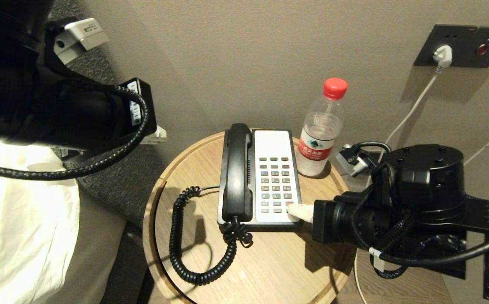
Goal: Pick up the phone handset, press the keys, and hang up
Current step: End the call using the dial pad
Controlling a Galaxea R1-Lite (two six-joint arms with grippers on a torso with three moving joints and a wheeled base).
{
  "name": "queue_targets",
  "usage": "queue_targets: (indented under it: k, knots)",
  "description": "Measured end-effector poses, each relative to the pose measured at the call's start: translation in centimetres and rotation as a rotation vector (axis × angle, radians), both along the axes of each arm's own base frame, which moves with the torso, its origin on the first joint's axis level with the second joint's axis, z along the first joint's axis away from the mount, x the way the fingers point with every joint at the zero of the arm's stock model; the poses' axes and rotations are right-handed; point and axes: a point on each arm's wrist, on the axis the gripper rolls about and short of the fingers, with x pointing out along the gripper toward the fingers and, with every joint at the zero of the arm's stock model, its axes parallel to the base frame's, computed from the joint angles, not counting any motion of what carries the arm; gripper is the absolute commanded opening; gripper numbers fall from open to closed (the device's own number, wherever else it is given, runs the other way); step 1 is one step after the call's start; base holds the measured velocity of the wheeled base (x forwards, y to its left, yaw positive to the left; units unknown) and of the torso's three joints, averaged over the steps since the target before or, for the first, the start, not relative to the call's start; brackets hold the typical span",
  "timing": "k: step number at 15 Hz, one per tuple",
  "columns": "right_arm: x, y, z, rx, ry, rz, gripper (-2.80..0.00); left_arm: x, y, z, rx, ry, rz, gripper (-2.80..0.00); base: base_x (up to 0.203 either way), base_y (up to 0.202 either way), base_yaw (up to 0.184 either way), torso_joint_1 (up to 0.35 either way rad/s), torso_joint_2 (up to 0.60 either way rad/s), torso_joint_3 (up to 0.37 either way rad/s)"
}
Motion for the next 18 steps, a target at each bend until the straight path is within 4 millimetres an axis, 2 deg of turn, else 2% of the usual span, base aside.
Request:
queue_targets:
  k: [11,18]
  knots:
    - [0.3,0.3,-0.9,-0.027,0.014,0.003,-2.8,-0.1,0.0,0.1,-0.004,-0.005,-0.002,-2.8,0.0,0.0,0.0,0.0,0.0,0.0]
    - [-0.4,-0.4,0.7,0.001,-0.014,-0.005,-2.8,-0.6,0.5,-0.1,-0.004,0.004,0.005,-2.8,0.0,0.0,0.0,0.0,0.0,0.0]
